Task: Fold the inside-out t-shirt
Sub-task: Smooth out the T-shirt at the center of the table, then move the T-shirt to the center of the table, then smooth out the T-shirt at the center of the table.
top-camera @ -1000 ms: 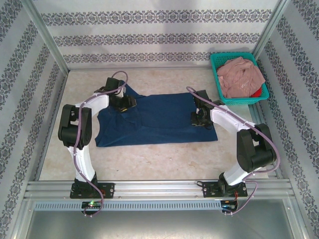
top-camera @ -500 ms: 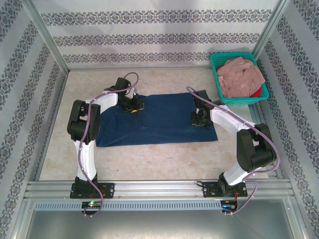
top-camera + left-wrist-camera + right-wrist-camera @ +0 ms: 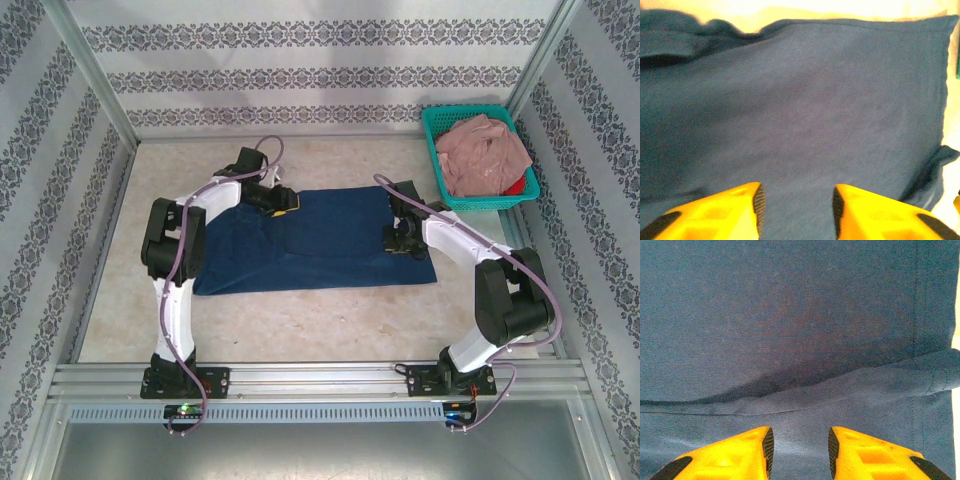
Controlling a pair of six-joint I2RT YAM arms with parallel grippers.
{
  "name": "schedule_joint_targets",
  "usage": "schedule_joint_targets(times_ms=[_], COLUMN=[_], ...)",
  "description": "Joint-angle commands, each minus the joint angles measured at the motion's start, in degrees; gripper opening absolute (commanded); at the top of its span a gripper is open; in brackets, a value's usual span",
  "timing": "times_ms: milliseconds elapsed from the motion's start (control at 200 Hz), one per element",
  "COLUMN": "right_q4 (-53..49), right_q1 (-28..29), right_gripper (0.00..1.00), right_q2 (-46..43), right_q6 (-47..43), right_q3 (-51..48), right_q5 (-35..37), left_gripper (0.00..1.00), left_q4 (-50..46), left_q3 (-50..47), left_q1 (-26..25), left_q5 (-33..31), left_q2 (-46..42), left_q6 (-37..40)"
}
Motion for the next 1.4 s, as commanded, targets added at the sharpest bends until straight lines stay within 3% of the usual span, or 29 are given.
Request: schedule_joint_targets(times_ms=[0, 105, 285, 415, 550, 764, 849, 934, 1164, 1394], right_q4=[3.54, 6.85, 4.69, 1.50, -0.54, -3.57, -1.44, 1.93, 5.62, 7.71], right_q1=[-3.18, -6.41, -12.26, -13.28, -14.45, -15.04, -14.22, -12.82, -11.88, -11.37], right_gripper=[0.39, 0.40, 0.38, 0.38, 0.38, 0.38, 0.40, 0.42, 0.44, 0.44], right_q2=[-1.75, 1.34, 7.64, 10.40, 7.59, -1.40, -6.25, -7.20, 2.80, 4.26], right_q6=[-1.08, 1.25, 1.78, 1.59, 2.95, 4.95, 3.85, 2.07, 0.91, 1.86], right_q3=[-0.77, -0.57, -0.04, -0.81, -5.52, -13.06, -11.39, -5.95, 7.72, 8.39], right_q5=[-4.64, -12.13, -13.00, -12.25, -10.25, -7.22, -7.24, -5.21, -6.26, -7.52], left_gripper=[0.48, 0.51, 0.51, 0.51, 0.51, 0.53, 0.54, 0.56, 0.59, 0.57], left_q4=[2.68, 1.69, 2.45, 0.05, -1.62, -4.18, -3.66, 0.12, 4.29, -0.66], left_q3=[-9.61, -19.78, -31.17, -35.44, -43.28, -54.87, -51.82, -45.56, -21.32, -4.74], left_q1=[0.62, 3.00, 6.84, 7.85, 7.49, 6.29, 6.34, 6.61, 9.78, 9.79], left_q5=[-11.20, -15.04, -15.63, -16.62, -16.33, -17.16, -19.74, -23.21, -23.67, -20.49], left_q2=[-12.98, -19.57, -24.47, -26.26, -31.20, -46.31, -50.11, -48.31, -23.82, -7.08], left_q6=[-2.65, -7.05, -9.37, -8.68, -9.86, -14.36, -13.49, -11.29, -6.93, -5.44])
